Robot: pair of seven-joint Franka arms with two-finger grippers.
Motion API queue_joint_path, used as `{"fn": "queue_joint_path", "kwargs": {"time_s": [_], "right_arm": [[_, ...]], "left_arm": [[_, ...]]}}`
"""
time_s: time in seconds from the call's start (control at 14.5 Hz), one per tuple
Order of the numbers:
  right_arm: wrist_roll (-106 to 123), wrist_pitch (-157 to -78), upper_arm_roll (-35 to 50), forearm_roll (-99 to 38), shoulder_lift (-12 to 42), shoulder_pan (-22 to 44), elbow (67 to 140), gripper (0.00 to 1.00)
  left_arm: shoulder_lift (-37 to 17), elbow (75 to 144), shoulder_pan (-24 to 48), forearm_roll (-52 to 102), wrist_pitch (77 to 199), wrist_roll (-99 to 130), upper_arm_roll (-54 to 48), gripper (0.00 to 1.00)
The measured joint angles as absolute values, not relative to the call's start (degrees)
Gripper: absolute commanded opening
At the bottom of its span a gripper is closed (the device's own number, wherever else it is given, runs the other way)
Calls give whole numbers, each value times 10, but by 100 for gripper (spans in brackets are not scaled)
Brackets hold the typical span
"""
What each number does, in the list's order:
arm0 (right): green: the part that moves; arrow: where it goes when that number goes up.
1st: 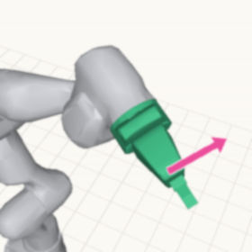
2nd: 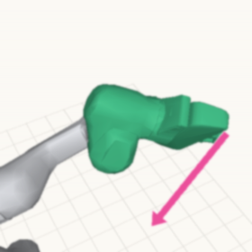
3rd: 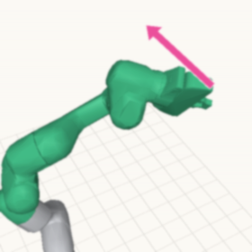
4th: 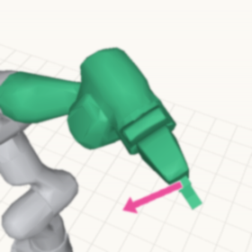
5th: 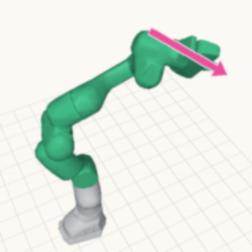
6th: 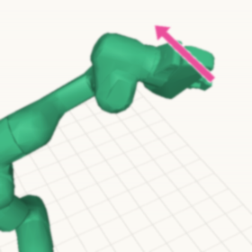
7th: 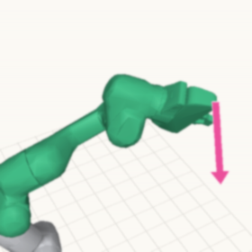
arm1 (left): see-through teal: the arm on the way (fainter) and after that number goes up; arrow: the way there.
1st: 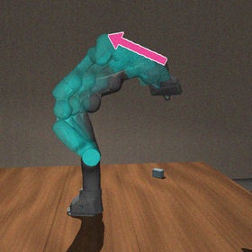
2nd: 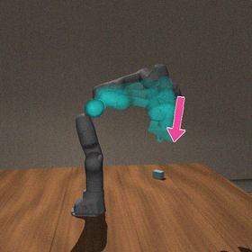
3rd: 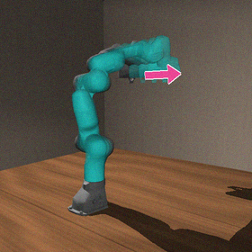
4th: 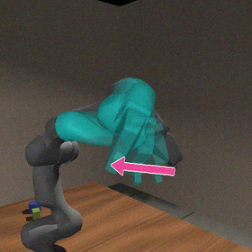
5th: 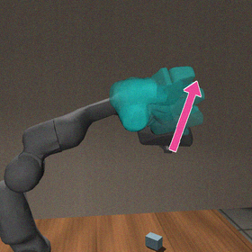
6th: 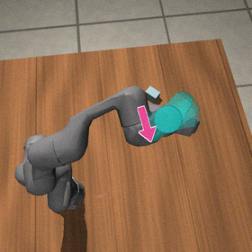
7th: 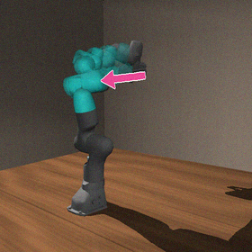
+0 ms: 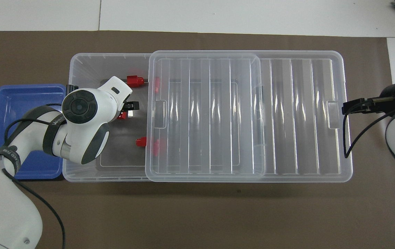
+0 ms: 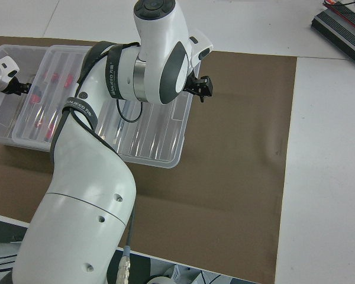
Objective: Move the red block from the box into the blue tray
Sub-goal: 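Lower the left gripper into the box and grasp a red block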
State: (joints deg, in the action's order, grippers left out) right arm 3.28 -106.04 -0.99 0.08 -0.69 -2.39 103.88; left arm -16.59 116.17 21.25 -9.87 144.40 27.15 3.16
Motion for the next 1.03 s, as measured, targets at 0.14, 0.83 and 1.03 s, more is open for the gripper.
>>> {"fn": "queue_joint_path", "kwargs": {"time_s": [0.14, 0.83, 1.03], "right_arm": [[10, -1051, -5, 1, -27, -18, 1038, 100], [-50, -915, 7, 2, -26, 13, 913, 100], [-54, -901, 7, 15, -18, 17, 913, 100]], "left_arm": [[-174, 1166, 211, -99, 1462, 271, 32, 99], [-185, 1187, 212, -99, 1512, 272, 29, 0], [-185, 1181, 213, -99, 1496, 271, 28, 0]]}}
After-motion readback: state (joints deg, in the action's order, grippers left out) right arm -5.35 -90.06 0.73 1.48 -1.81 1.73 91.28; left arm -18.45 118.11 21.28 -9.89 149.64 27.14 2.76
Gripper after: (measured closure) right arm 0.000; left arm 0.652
